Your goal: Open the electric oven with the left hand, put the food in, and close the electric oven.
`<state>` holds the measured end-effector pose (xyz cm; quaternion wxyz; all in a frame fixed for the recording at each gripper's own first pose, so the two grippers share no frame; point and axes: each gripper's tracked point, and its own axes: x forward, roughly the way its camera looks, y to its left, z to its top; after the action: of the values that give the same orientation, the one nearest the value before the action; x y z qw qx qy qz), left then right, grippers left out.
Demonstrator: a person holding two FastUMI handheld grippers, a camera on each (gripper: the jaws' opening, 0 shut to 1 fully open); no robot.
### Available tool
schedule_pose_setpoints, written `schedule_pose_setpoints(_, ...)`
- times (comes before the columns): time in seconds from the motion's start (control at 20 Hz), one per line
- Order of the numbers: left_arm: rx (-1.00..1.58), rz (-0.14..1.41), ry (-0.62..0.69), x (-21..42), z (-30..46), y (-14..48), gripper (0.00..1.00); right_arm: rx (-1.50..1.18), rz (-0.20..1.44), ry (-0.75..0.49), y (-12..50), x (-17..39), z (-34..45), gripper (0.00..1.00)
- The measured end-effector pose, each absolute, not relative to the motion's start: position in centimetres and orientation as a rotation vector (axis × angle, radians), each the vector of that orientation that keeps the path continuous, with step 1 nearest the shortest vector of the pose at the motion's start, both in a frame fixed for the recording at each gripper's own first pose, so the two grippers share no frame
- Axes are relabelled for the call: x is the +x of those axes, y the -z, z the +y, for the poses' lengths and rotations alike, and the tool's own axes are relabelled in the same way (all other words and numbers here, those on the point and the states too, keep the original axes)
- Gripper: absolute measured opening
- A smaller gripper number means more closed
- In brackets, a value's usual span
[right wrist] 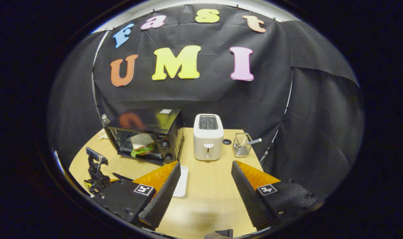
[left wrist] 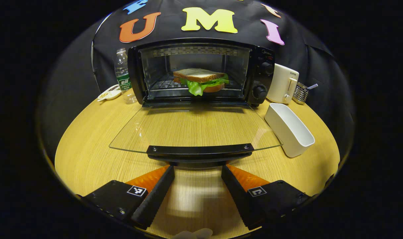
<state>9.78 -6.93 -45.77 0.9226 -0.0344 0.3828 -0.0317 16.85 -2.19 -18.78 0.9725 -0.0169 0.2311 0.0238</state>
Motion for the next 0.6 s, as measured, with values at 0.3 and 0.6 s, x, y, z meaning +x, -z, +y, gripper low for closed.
schedule_pose_setpoints(0.3, -0.090, 0.795, 0.060, 9.9, -6.9, 45.5, 0.96, -0.042, 0.464, -0.047, 18.7, 16.7, -2.3, 0.98)
schedule_pose_setpoints(0.6, -0.093, 0.782, 0.054, 10.5, -6.7, 43.3, 0.96, -0.019, 0.462, -0.061, 18.7, 17.0, -1.9, 0.98)
